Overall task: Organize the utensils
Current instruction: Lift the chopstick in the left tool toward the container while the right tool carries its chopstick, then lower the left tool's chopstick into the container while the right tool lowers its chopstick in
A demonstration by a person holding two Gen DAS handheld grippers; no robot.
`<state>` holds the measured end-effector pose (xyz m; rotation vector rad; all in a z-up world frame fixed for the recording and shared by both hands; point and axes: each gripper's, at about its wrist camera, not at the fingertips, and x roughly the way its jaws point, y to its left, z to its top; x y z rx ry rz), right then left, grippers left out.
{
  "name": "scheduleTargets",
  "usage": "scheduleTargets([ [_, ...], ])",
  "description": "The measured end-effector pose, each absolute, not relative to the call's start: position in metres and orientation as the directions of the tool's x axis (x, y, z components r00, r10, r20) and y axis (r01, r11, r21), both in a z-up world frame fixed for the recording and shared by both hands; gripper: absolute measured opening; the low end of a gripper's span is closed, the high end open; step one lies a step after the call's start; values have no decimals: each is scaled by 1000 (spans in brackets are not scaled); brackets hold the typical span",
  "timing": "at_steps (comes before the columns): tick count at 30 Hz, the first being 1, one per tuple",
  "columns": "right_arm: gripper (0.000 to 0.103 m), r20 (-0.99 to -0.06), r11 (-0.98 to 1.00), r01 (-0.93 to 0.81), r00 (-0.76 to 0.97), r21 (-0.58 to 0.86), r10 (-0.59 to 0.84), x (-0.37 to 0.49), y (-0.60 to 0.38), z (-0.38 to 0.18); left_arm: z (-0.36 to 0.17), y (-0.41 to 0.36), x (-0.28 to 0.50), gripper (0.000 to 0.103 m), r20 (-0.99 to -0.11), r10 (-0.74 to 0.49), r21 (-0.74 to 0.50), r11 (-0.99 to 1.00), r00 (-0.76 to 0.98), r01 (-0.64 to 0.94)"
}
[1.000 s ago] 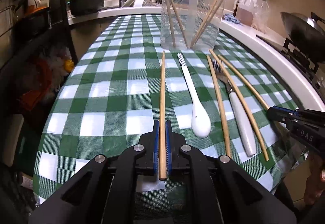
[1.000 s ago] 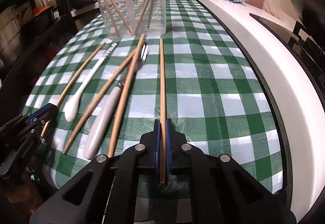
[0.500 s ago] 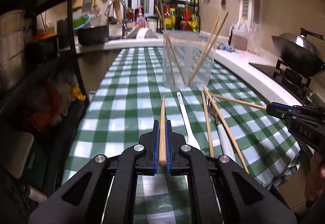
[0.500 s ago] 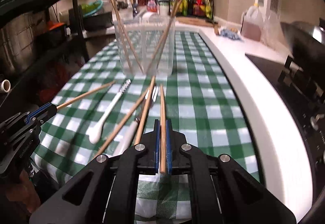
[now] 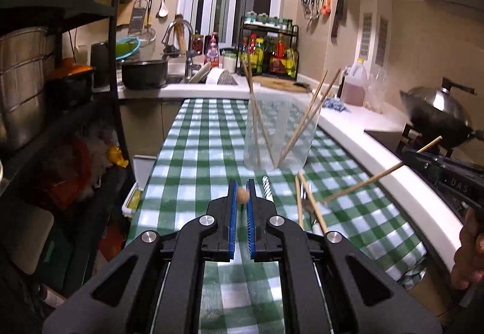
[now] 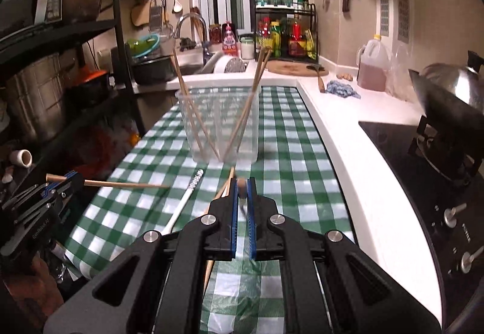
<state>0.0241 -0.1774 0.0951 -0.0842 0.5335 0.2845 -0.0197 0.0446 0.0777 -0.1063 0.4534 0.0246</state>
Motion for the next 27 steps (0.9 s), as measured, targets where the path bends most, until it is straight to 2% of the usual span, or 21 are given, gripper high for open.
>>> scheduleTargets([
  [11,6,-459,952,-305,841,33,285,43,-172,145,143,55,8,6,-404,-86,-158,987,911,23],
  [22,6,-487,950,-311,826,29,285,75,-162,183,188,64,57,6,-512,-99,-156,987,853,21],
  [27,6,-484,948,-316,827,16,284,91,-155,205,217,69,80,6,-509,-115,-165,986,853,34],
])
